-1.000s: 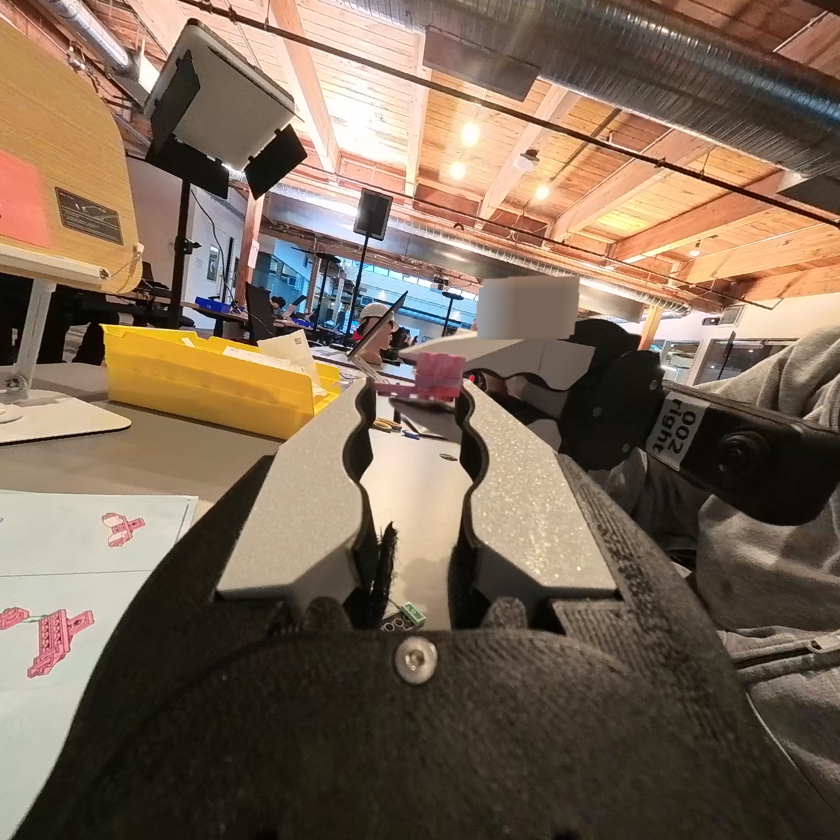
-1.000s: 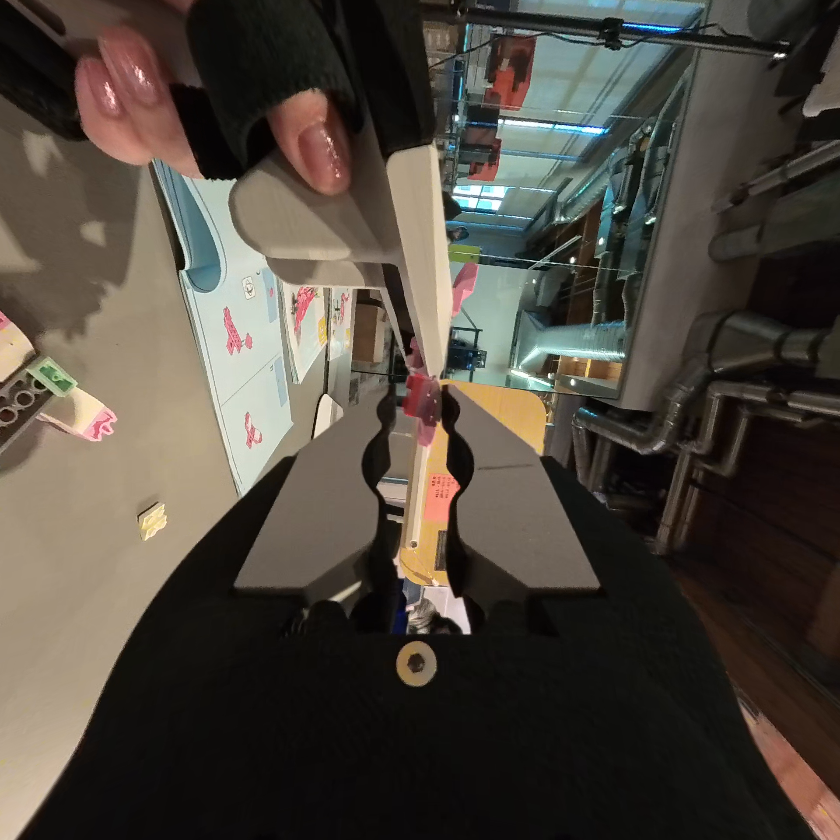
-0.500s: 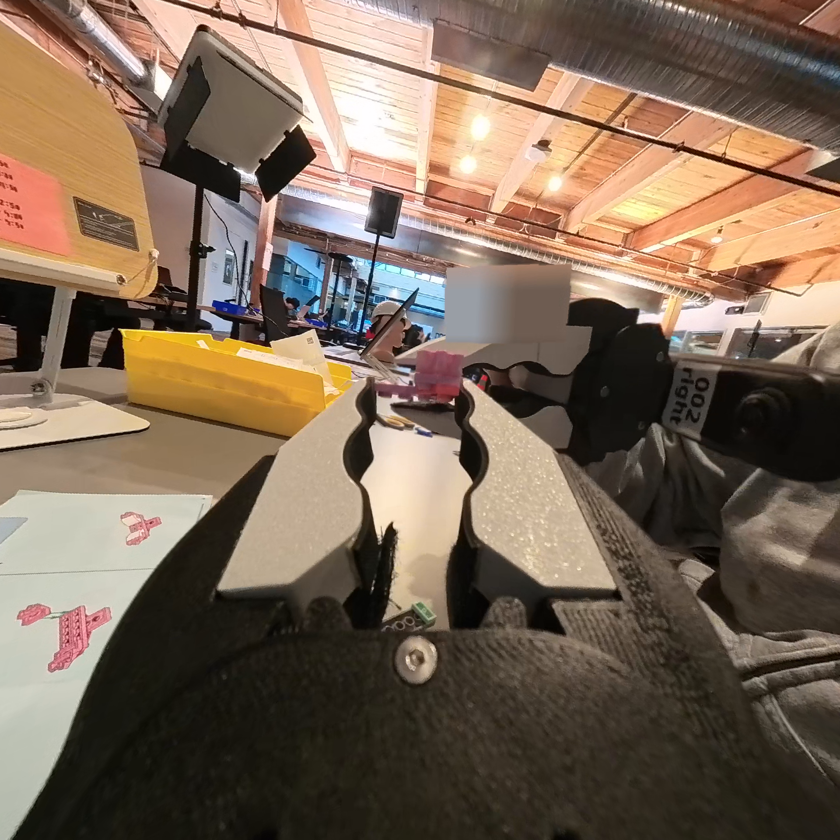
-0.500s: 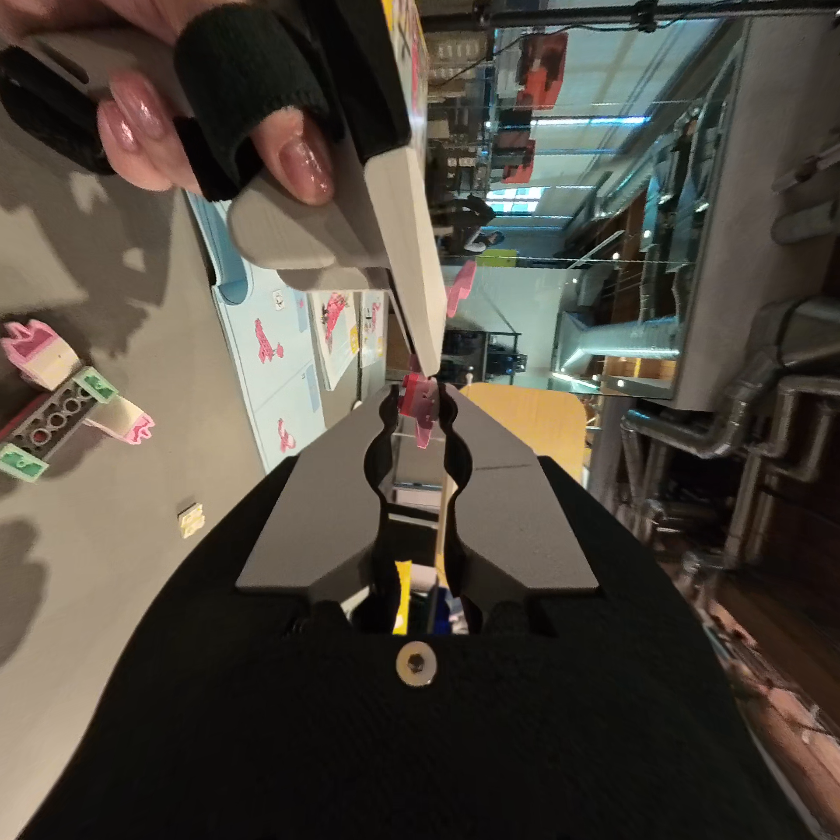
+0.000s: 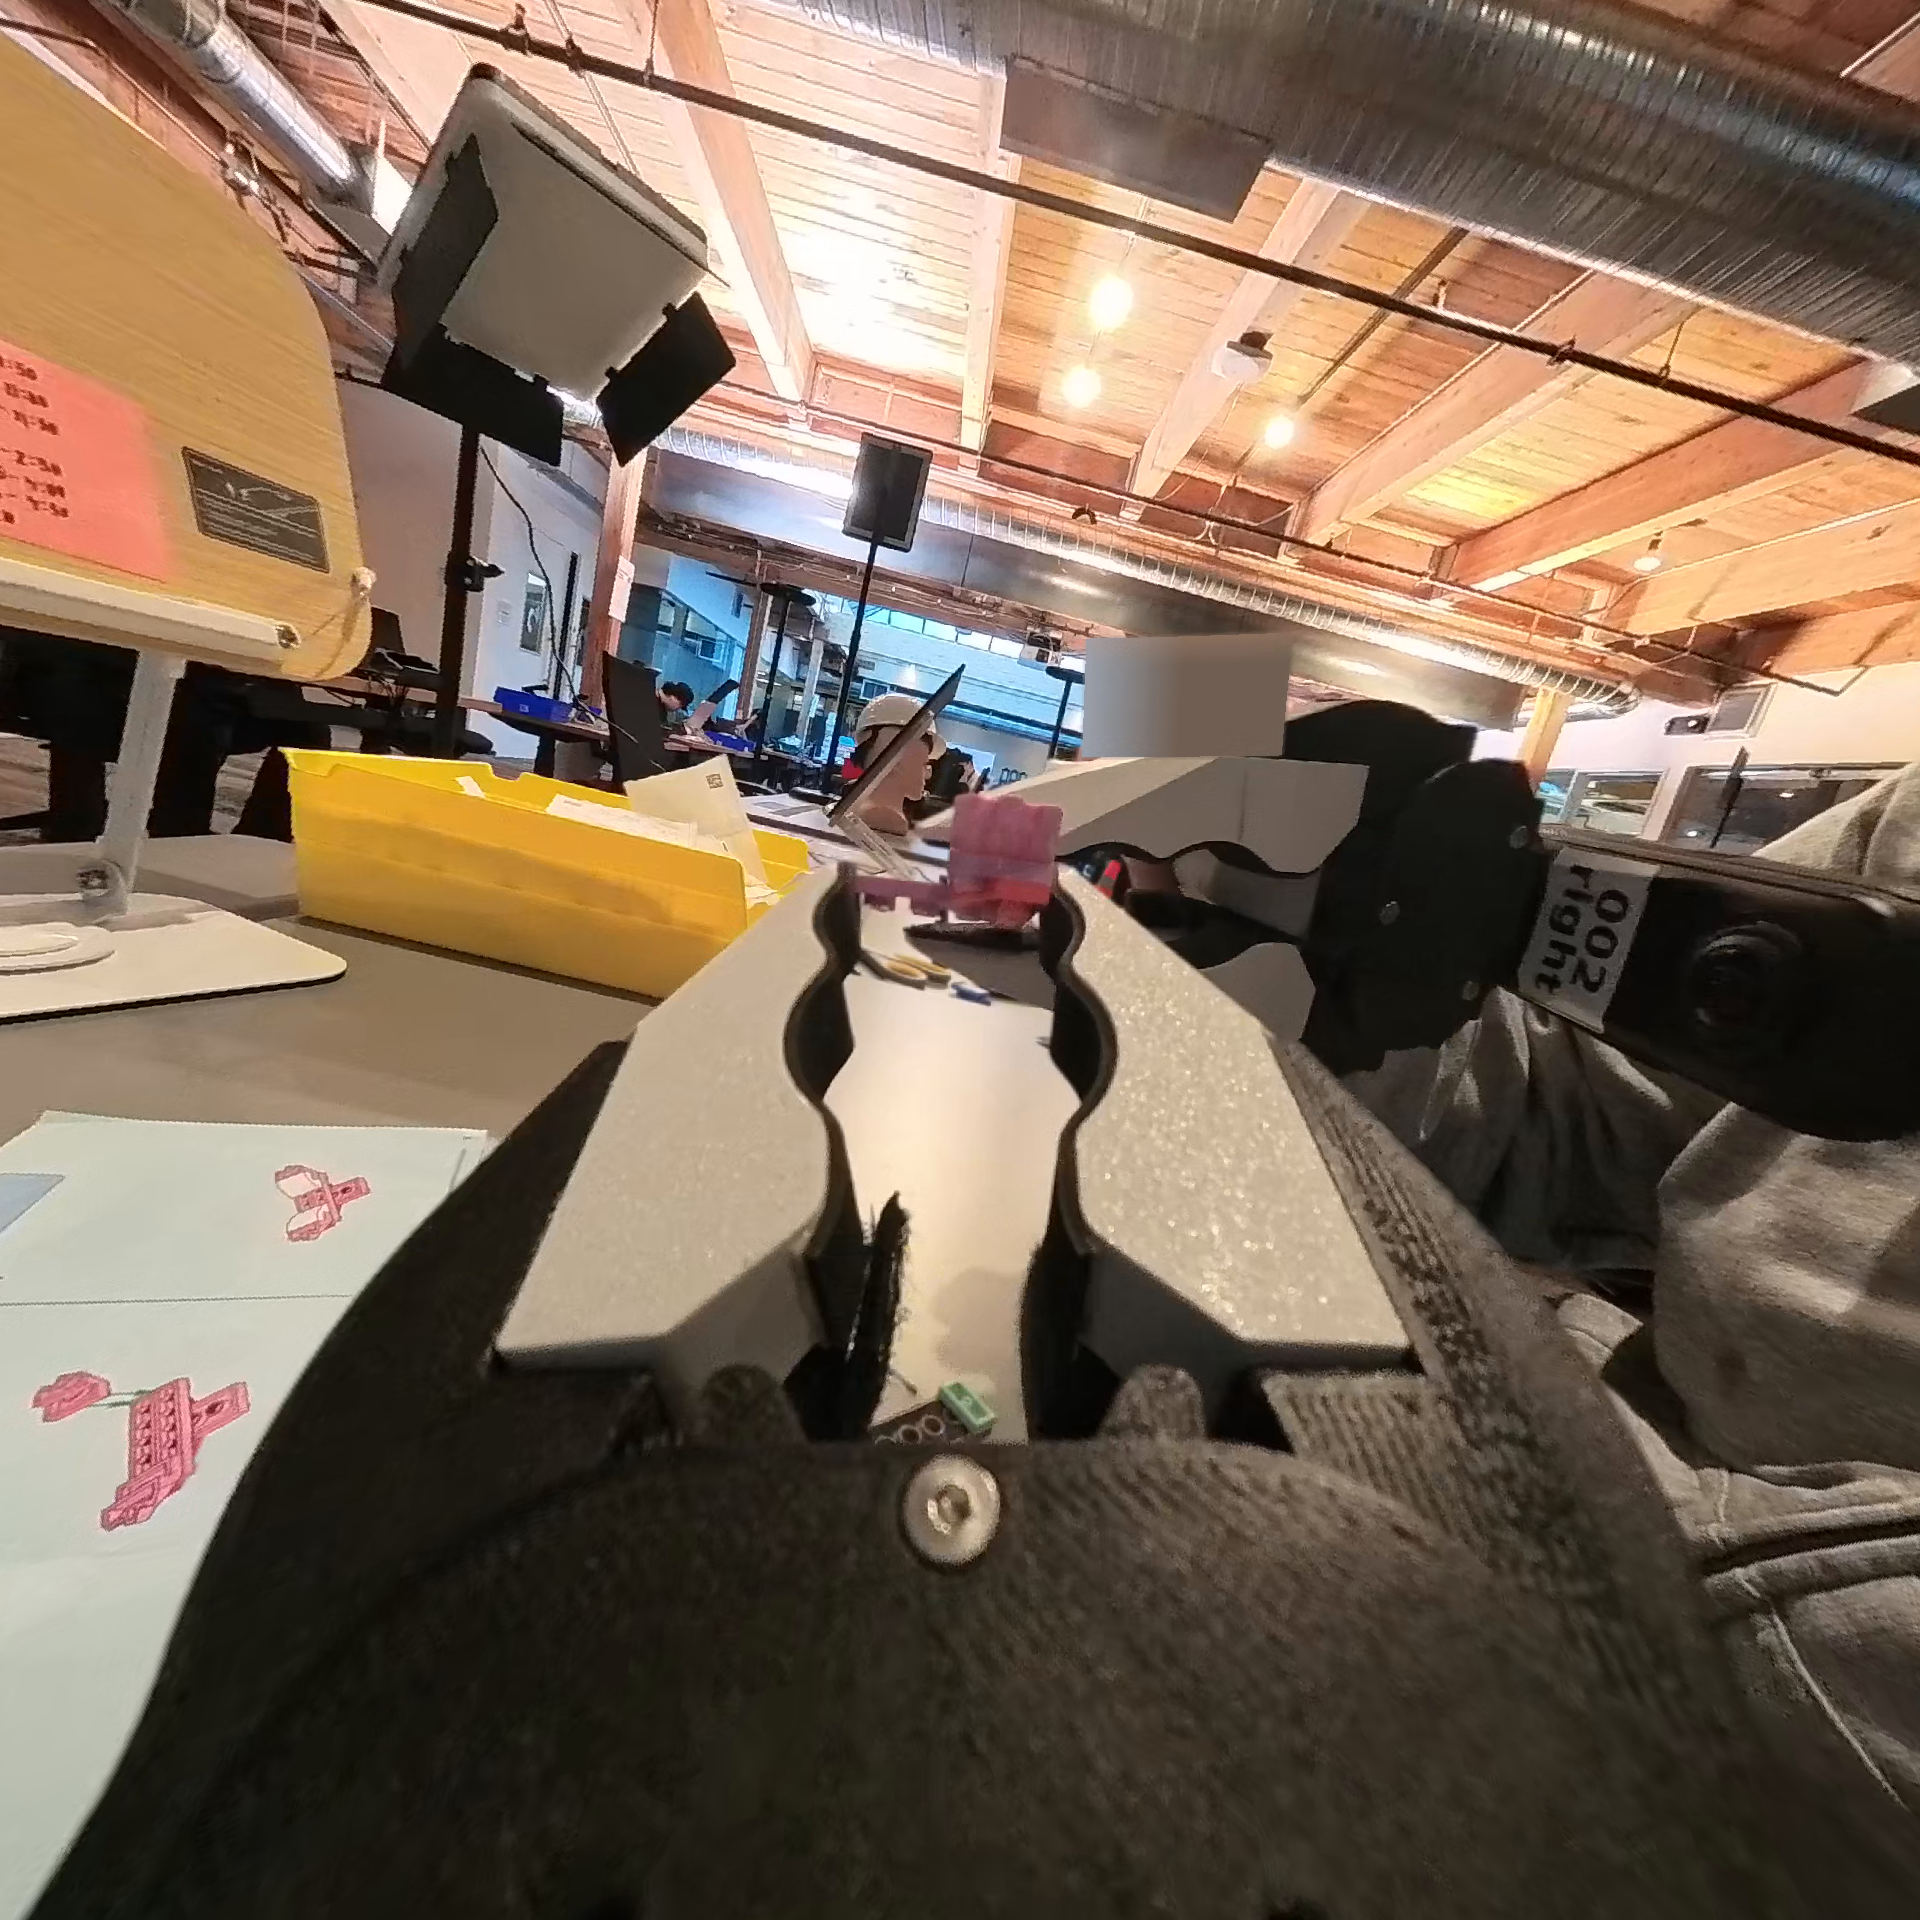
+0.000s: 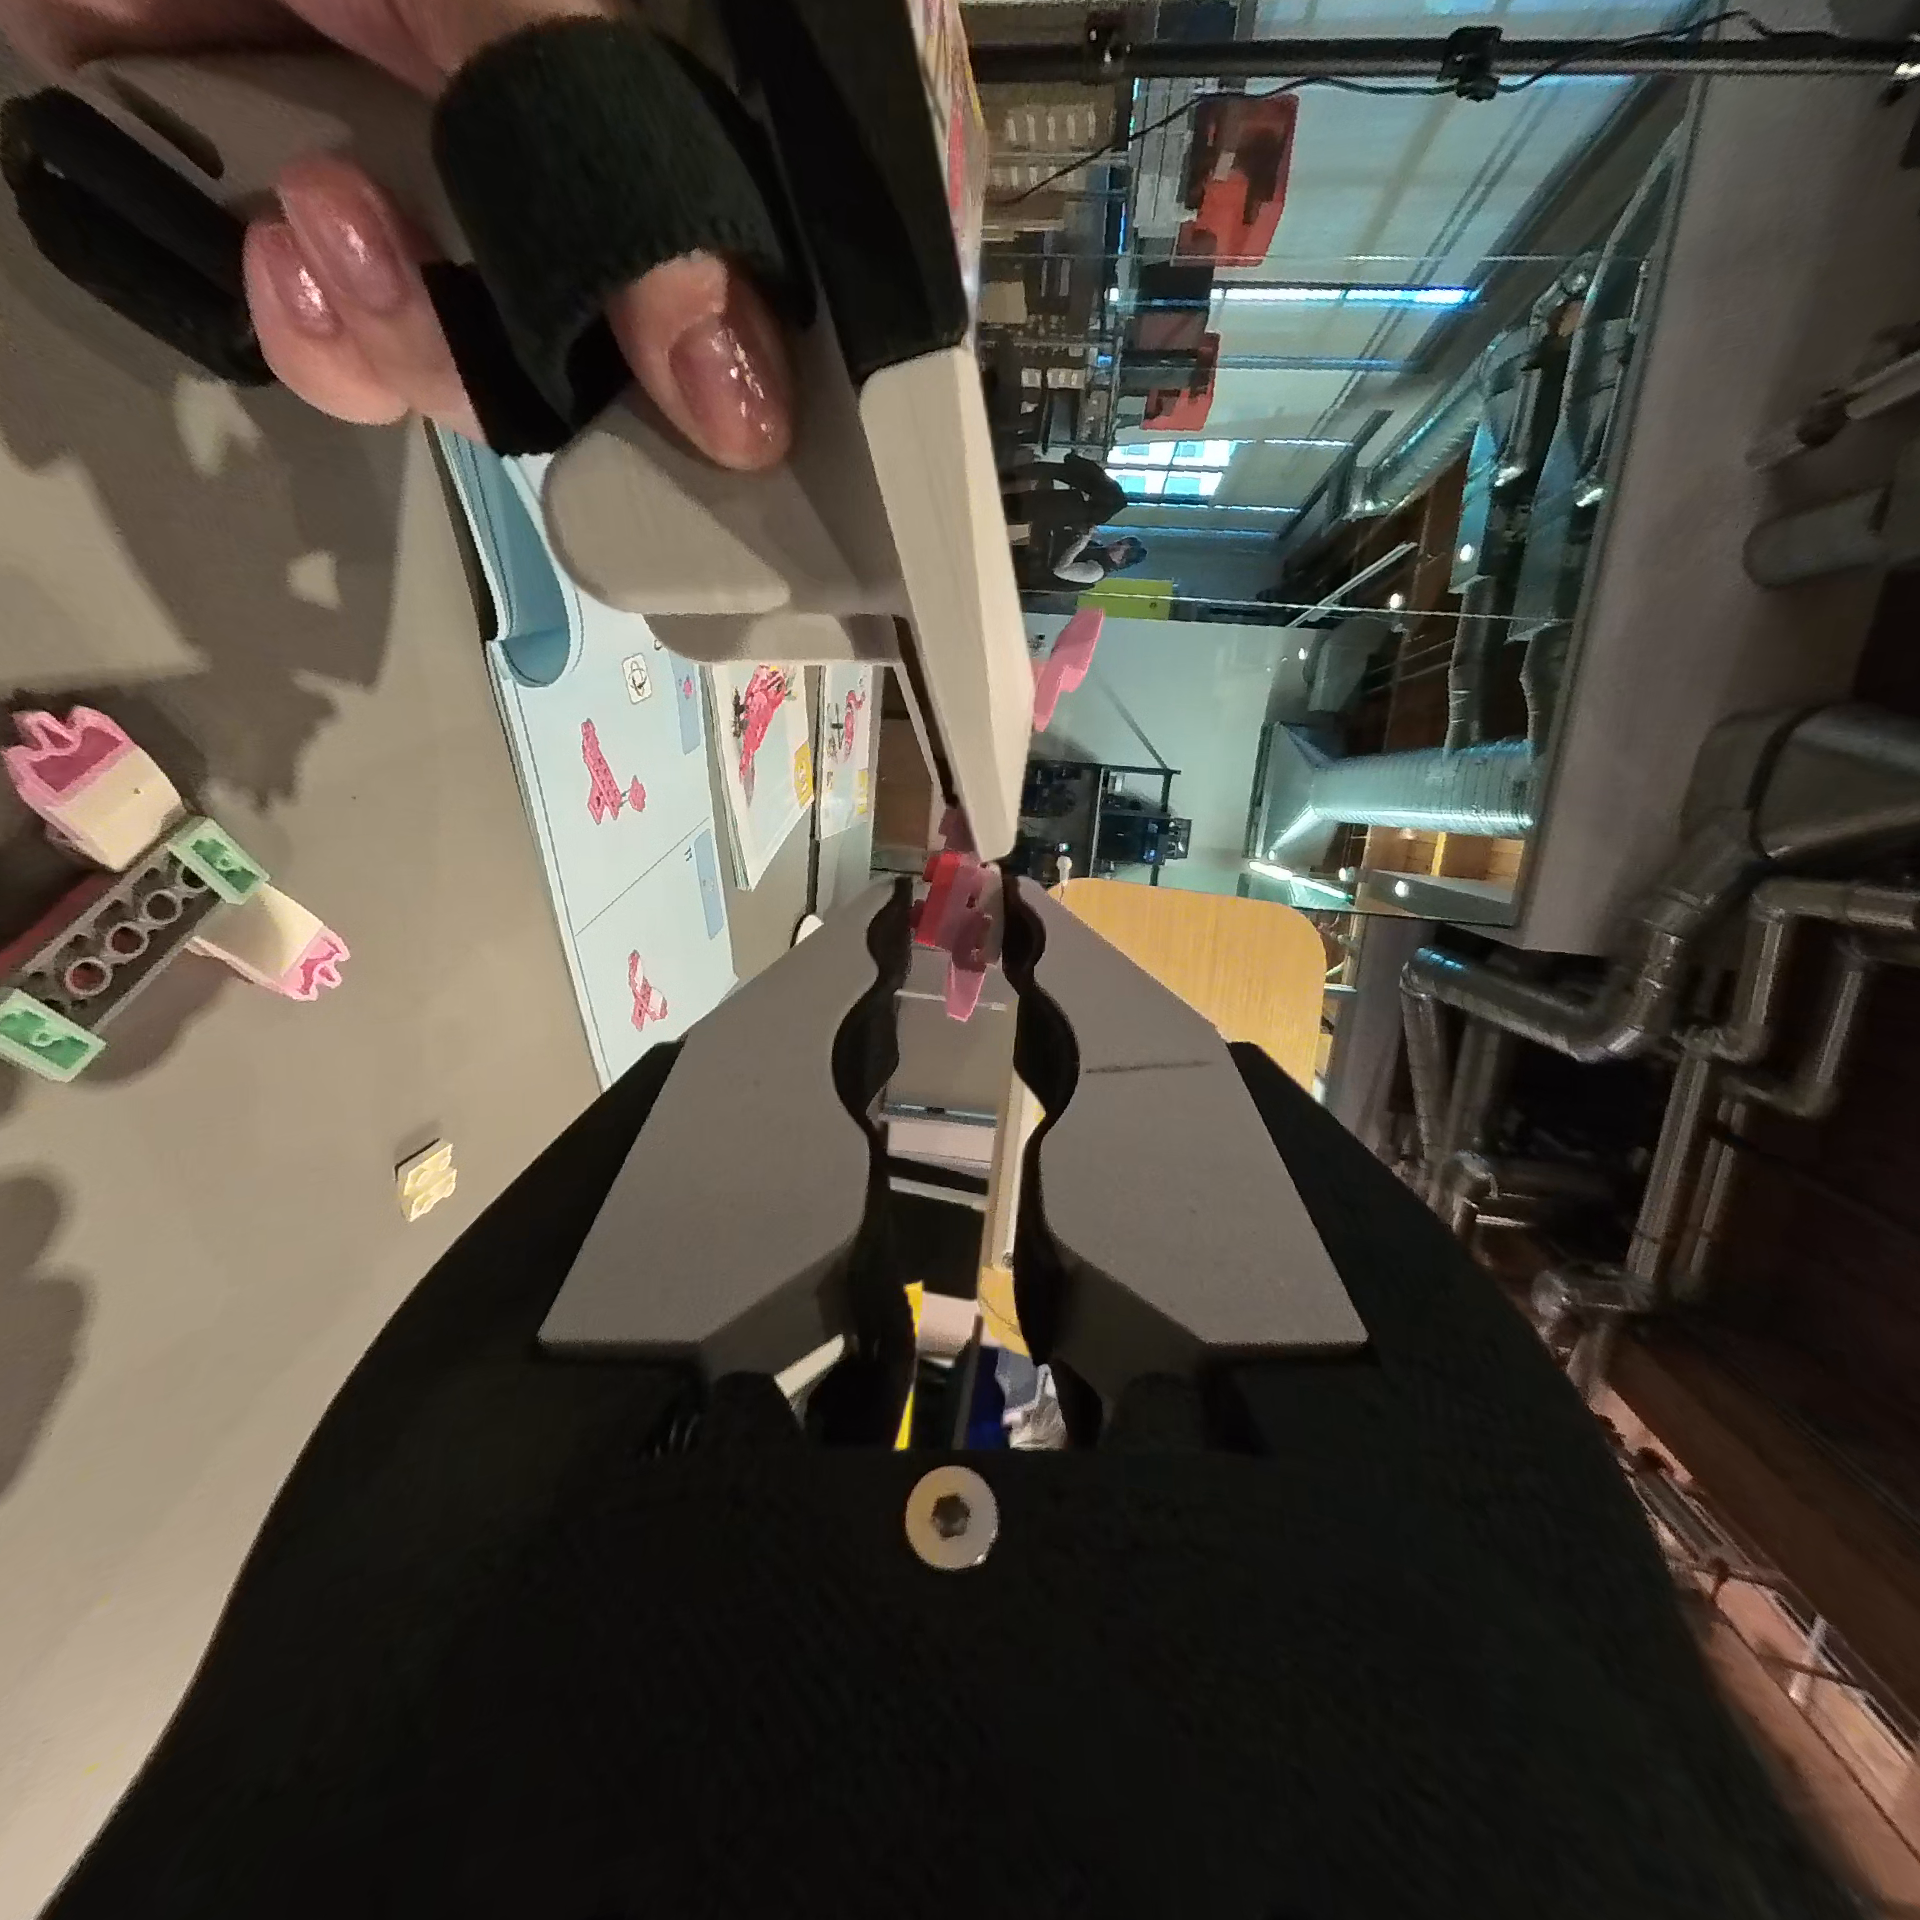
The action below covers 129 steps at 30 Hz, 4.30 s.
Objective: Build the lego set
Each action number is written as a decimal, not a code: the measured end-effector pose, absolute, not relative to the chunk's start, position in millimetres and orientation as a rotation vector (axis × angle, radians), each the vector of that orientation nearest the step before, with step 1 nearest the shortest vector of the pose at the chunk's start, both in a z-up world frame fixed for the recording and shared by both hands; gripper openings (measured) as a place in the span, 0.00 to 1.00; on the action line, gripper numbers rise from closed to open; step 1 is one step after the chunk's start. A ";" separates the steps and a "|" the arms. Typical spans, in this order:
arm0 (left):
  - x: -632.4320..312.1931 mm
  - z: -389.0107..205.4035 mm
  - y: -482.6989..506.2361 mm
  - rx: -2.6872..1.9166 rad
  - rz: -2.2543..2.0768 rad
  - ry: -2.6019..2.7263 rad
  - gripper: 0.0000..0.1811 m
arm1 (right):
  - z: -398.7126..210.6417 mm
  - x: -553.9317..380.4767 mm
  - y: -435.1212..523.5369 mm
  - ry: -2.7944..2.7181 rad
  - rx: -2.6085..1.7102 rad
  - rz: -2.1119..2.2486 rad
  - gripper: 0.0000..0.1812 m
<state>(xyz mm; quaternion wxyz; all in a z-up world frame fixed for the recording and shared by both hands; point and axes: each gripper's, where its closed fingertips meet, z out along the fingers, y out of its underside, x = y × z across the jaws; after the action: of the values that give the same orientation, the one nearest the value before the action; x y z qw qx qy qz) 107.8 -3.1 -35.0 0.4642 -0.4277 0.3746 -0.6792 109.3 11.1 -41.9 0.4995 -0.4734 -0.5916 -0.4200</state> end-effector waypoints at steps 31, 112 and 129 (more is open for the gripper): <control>122.3 -67.6 -7.2 -1.057 -1.053 1.274 0.34 | -67.0 132.1 2.6 -1.625 -1.365 -0.683 0.08; 87.4 -31.8 28.2 -1.059 -1.738 0.757 0.18 | -126.7 194.9 18.8 -0.909 -1.865 -0.042 0.38; 96.8 -45.7 25.1 -1.114 -1.802 0.801 0.18 | -190.2 224.5 28.6 -0.806 -2.098 0.292 0.15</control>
<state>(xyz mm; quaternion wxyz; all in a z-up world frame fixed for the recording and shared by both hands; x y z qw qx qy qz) 96.8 25.1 -45.7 0.4242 -0.4454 0.3204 -0.7205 224.5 28.6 -190.2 0.4235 -0.8386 -0.3221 0.1168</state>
